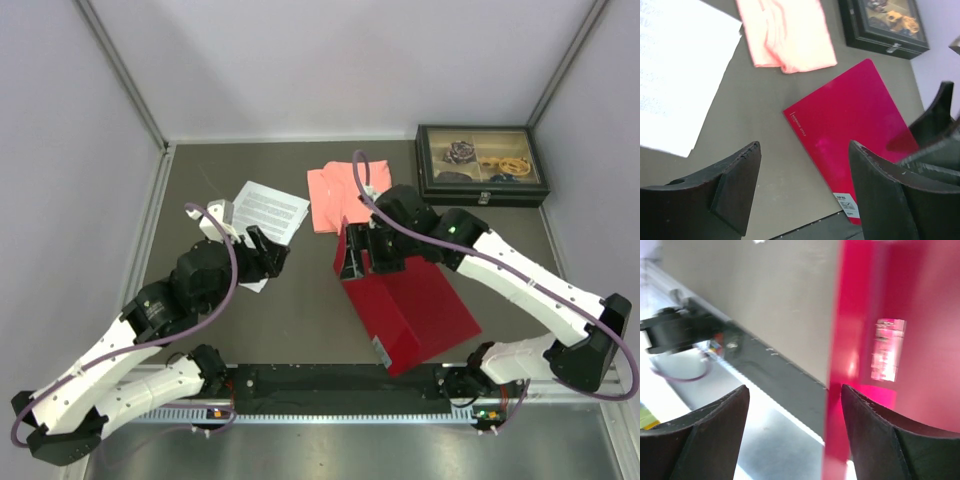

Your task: Put the files into the folder

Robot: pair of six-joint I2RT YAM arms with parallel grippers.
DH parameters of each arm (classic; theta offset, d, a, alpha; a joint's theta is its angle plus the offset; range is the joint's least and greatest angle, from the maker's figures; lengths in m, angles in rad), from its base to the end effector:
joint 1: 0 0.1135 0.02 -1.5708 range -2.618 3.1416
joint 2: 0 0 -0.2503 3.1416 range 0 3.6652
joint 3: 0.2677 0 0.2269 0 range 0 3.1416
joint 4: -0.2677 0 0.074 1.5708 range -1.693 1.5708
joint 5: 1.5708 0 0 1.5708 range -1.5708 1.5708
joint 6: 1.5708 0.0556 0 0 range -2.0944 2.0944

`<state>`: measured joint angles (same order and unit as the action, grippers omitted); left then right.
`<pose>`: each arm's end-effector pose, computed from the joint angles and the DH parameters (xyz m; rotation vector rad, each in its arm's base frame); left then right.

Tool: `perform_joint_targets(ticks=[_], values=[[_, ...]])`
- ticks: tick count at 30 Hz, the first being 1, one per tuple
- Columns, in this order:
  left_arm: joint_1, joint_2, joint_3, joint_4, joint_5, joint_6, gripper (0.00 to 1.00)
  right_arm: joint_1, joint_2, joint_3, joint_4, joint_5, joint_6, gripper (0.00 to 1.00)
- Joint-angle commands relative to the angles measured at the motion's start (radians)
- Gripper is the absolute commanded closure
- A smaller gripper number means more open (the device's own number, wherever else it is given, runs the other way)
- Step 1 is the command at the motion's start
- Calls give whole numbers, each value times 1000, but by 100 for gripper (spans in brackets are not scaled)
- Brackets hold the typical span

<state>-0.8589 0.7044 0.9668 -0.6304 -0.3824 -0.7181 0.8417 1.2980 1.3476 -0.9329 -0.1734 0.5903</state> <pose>0.1086 -0.0941 0.3451 -0.1215 1.9689 -0.6849 0.1593 0.1927 0.3258 -0.4097 2.5913 0.7881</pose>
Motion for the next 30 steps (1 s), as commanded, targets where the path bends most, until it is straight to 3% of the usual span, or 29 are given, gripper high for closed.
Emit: perform_joint_targets(ticks=[1,5,14,20,26,30], values=[[3,13,-8,-92,-79,-82,22,82,12,-36,212,-101,141,26],[3,-19,19,-143,-122,-161,17,140,93,-62,377,-135,209,24],[3,-117,85,-409,-245,-277,20,249,299,-128,773,-144,309,21],[3,-99,7,-473,-222,-435,20,246,400,-188,882,-120,247,19],[3,10,-83,-486,-156,-524,13,183,435,-301,974,-126,223,19],[3,-42,-176,-389,-145,-531,9,125,413,-344,936,-103,160,19]])
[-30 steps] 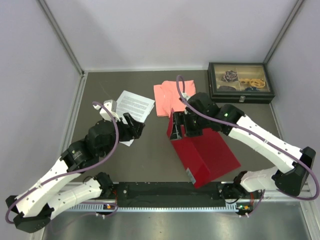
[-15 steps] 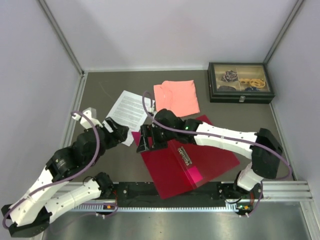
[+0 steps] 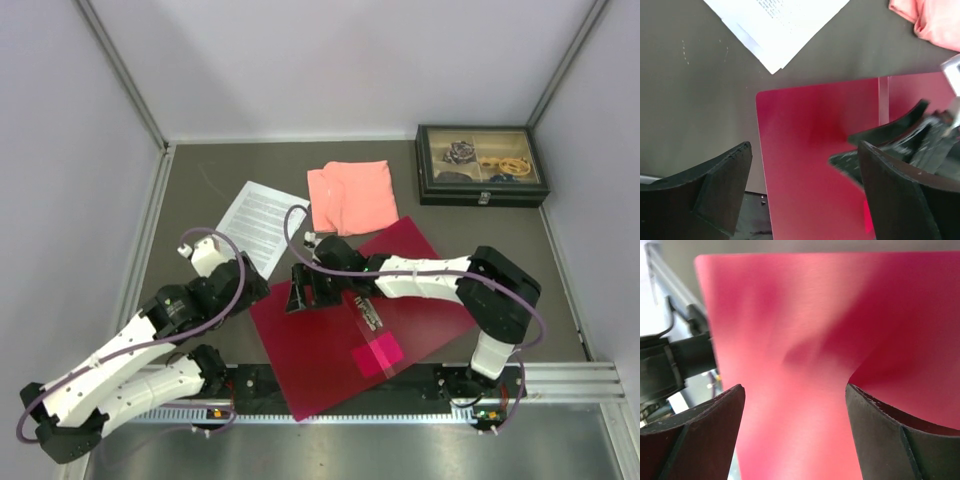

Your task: Put the files into the folder

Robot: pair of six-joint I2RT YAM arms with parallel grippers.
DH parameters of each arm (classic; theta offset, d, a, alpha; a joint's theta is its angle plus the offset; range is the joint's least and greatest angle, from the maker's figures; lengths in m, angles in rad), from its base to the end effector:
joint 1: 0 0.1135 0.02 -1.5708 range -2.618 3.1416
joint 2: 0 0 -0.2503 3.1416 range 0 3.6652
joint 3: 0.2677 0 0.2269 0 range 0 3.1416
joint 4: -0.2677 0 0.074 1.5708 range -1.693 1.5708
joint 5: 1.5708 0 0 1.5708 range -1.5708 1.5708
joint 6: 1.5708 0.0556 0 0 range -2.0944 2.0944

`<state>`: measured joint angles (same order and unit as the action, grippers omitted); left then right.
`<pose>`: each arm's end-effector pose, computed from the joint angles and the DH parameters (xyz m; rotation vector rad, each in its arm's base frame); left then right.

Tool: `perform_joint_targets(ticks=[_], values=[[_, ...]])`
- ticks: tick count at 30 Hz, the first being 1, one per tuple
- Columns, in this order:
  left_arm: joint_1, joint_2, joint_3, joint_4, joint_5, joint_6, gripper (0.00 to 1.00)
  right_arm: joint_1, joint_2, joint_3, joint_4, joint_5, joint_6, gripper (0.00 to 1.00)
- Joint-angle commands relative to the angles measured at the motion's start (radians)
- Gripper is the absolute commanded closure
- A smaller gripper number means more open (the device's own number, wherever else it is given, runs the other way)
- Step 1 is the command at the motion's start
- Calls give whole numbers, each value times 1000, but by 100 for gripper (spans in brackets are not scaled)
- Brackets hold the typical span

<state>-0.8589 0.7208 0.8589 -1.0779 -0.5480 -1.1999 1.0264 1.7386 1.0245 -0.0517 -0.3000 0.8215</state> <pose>0.0952 -0.0659 0.2702 -0.6094 2.2727 -0.3160 0.1714 0.3148 0.1742 -0.4411 2.6214 1.1429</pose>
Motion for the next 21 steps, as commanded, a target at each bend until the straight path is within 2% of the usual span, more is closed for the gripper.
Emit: perform_joint_targets(ticks=[1,3,6,11,16,21], values=[[3,-67,-92,93,32,-43,8,-74,-34,-32,29,28,-82,19],[3,-58,-157,212,63,-27,6,-127,-51,-76,38,27,-96,19],[3,14,-193,274,89,-4,2,-195,-62,-124,46,2,-94,19],[4,141,-176,199,53,-58,1,-272,-88,-187,42,22,-101,19],[3,149,-211,228,83,-73,1,-356,-114,-257,148,-56,-27,19],[3,135,-302,450,189,6,2,-442,-134,-329,220,-73,41,19]])
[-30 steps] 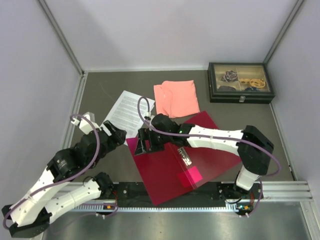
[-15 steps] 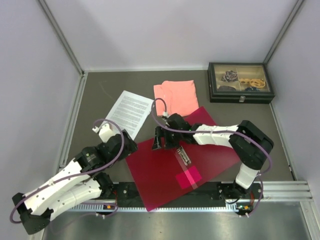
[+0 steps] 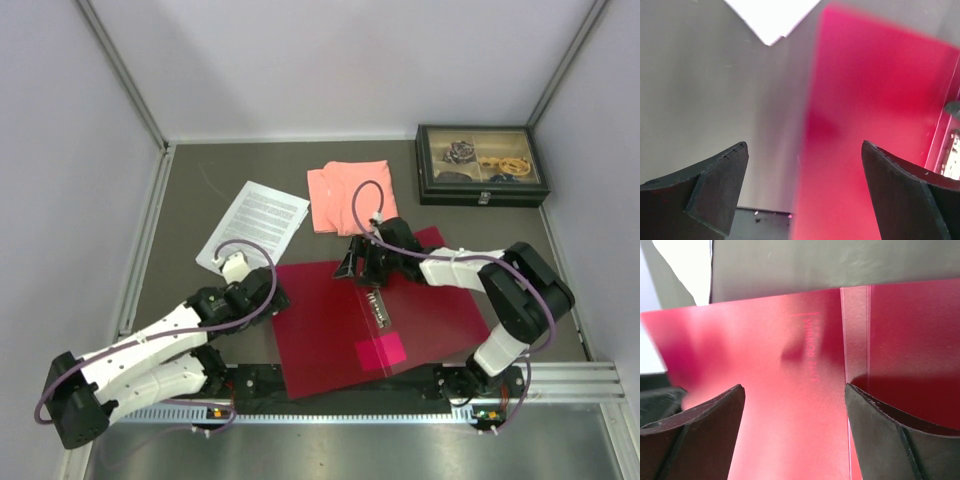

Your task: Put the files into the folder

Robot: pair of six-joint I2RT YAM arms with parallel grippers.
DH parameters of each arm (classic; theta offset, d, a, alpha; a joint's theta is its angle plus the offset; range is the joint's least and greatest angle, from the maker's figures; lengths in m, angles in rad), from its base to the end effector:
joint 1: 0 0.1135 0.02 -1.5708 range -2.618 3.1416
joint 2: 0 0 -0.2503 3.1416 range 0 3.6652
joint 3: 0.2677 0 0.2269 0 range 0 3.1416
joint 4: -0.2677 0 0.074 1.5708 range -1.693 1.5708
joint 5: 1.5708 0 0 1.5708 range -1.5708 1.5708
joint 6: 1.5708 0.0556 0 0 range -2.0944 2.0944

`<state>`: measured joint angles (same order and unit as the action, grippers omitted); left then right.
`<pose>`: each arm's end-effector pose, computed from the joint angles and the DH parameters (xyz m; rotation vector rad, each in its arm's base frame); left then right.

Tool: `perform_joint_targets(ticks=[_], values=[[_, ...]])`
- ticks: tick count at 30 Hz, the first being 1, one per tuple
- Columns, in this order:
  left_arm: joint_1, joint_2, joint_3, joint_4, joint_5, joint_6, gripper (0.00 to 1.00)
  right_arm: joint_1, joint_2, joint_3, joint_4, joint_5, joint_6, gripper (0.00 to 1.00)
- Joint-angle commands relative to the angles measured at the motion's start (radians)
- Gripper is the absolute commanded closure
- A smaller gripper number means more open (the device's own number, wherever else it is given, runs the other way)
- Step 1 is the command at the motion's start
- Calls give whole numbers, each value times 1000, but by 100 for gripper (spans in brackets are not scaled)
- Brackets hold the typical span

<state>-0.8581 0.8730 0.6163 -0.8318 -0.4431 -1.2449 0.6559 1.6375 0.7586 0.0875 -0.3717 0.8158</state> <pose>0.1120 -0.0931 0.1977 -0.6197 2.4399 -0.2557 0.2341 0.2056 0.1435 0.0075 2.6021 1.0768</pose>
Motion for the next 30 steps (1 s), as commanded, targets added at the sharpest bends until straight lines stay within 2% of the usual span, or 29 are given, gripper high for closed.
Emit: perform_joint_targets(ticks=[1,7,11,15,17,18,19,22,26,30], values=[[2,-14,-73,227,86,77,2,-87,-31,-71,92,-7,49,19],[2,35,-84,315,29,107,1,-154,1,-70,115,-19,55,19],[13,128,-41,356,4,165,1,-173,2,-68,127,-10,66,19],[97,253,2,390,58,248,2,-187,1,-54,106,8,52,19],[132,311,14,430,118,271,7,-188,-7,-44,84,10,39,19],[157,325,16,448,130,289,17,-188,-10,-38,72,17,28,19],[166,343,14,474,147,301,23,-188,-16,-30,39,23,8,19],[197,366,17,554,173,340,35,-193,-28,-5,-9,60,-52,19],[232,400,39,635,188,372,36,-225,-33,18,-43,57,-118,18],[258,498,91,669,234,397,36,-282,-13,42,-67,1,-167,18]])
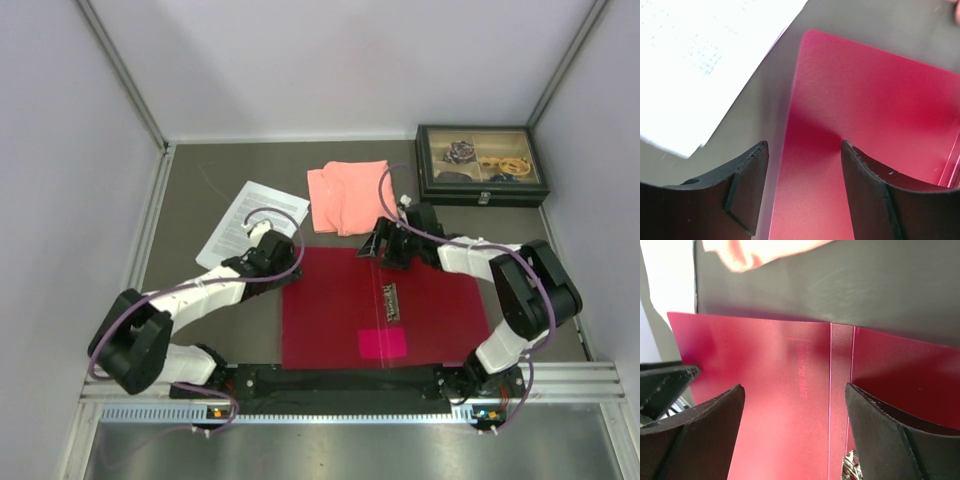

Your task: Put the files into the folder

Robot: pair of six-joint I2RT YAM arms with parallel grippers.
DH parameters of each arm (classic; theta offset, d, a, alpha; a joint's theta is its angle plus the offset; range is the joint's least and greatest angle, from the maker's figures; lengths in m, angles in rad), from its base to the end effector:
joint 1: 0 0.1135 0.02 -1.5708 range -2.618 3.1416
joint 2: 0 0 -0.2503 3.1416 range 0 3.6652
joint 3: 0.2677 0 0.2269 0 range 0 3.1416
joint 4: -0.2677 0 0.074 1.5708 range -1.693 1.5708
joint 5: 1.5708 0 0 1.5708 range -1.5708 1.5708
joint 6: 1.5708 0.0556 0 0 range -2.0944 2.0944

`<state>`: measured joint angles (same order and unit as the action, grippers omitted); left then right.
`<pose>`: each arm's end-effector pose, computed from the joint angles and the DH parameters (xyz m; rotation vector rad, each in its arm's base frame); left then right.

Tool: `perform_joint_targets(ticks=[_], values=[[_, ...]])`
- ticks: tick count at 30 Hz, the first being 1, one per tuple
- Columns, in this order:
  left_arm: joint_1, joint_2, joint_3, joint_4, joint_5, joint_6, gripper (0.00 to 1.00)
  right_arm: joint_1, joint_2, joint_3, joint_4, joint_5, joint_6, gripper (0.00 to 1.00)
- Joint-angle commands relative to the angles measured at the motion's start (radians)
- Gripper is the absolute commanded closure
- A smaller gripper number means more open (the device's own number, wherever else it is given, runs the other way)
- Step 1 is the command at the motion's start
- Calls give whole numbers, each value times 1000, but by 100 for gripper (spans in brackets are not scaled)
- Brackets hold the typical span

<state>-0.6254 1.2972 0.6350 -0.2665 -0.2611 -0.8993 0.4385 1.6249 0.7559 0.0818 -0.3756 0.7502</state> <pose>0.2016 -0.1279 0.1650 -0.4464 2.4450 -0.3345 0.2714 0.1498 0.1460 0.1956 2.5191 0.9794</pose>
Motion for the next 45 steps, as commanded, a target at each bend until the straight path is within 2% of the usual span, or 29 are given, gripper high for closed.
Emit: perform_joint_targets(ticks=[1,5,7,9,12,15,19,23,25,28,30,35,40,43,44,45], values=[[30,114,100,99,63,57,37,-70,4,69,-79,1,-133,18],[33,137,117,85,77,71,37,-73,4,151,-204,21,-251,18],[33,105,121,46,66,100,23,-72,-32,180,-273,26,-291,18],[32,42,114,35,54,135,14,-72,-72,192,-325,29,-299,18],[33,-36,120,-6,100,229,10,-72,-193,197,-450,67,-285,17],[27,-70,201,-108,180,293,10,-73,-301,169,-591,118,-255,17],[9,-98,323,-140,296,316,17,-73,-428,112,-709,233,-223,16],[-58,-81,423,-125,355,284,22,-75,-508,92,-812,361,-195,16],[-92,-49,450,-59,410,252,22,-80,-504,88,-840,409,-173,15],[-117,20,425,33,460,168,26,-138,-478,51,-824,386,-147,15],[-119,68,358,93,482,126,26,-188,-468,7,-777,346,-129,16],[-111,148,240,176,419,117,26,-265,-444,-58,-705,333,-118,19],[-105,152,72,239,315,120,26,-349,-370,-154,-582,284,-98,23],[-103,171,-9,306,290,102,26,-423,-283,-222,-475,197,-77,27],[-103,186,-27,337,284,100,26,-434,-252,-227,-462,187,-78,34],[-103,195,-56,346,278,99,25,-434,-232,-211,-464,182,-95,35]])
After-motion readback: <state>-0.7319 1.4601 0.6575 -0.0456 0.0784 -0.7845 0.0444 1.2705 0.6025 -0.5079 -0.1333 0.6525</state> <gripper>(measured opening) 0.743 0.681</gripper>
